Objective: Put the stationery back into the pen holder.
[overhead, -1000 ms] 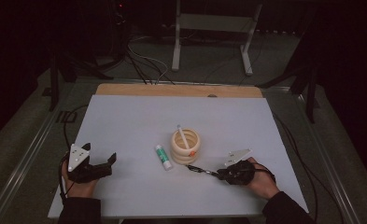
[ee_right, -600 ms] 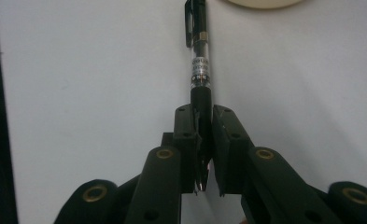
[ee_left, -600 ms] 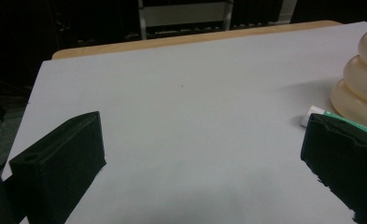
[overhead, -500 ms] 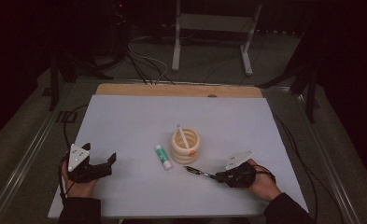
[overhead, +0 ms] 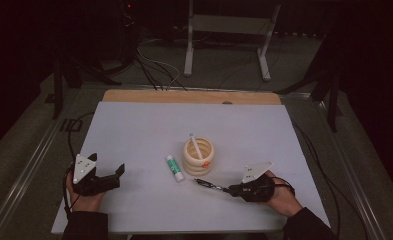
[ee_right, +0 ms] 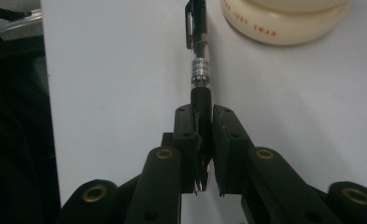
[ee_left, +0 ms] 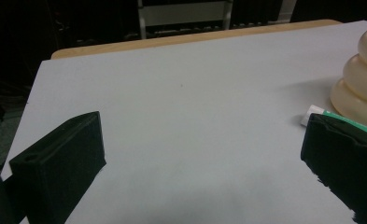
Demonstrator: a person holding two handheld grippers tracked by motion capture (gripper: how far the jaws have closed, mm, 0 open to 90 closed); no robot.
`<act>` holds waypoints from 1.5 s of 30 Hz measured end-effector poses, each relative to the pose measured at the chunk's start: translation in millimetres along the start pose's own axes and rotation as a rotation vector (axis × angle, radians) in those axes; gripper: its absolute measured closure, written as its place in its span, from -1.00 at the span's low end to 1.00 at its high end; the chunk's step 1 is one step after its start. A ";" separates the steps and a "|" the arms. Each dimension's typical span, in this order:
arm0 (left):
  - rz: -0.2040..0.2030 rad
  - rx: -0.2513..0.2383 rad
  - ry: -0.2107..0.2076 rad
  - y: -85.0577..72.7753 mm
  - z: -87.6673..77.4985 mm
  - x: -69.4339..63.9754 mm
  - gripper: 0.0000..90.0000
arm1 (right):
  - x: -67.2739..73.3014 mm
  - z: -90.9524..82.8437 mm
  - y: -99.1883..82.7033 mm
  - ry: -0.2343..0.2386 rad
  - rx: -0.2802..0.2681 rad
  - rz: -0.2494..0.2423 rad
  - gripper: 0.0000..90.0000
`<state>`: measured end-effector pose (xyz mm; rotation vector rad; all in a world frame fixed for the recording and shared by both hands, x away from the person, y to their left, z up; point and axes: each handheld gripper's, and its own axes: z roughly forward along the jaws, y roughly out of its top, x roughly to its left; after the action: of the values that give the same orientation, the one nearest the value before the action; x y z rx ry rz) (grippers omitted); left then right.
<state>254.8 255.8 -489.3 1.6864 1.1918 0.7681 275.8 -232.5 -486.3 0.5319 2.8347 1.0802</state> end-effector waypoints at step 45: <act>0.000 0.006 0.000 -0.3 0.6 -0.6 -1.00 | -12.8 -66.8 44.9 -0.058 -0.230 0.025 0.80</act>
<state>255.0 255.0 -489.8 1.6910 1.1947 0.7651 289.3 -248.1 -407.4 0.5689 2.6141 1.3484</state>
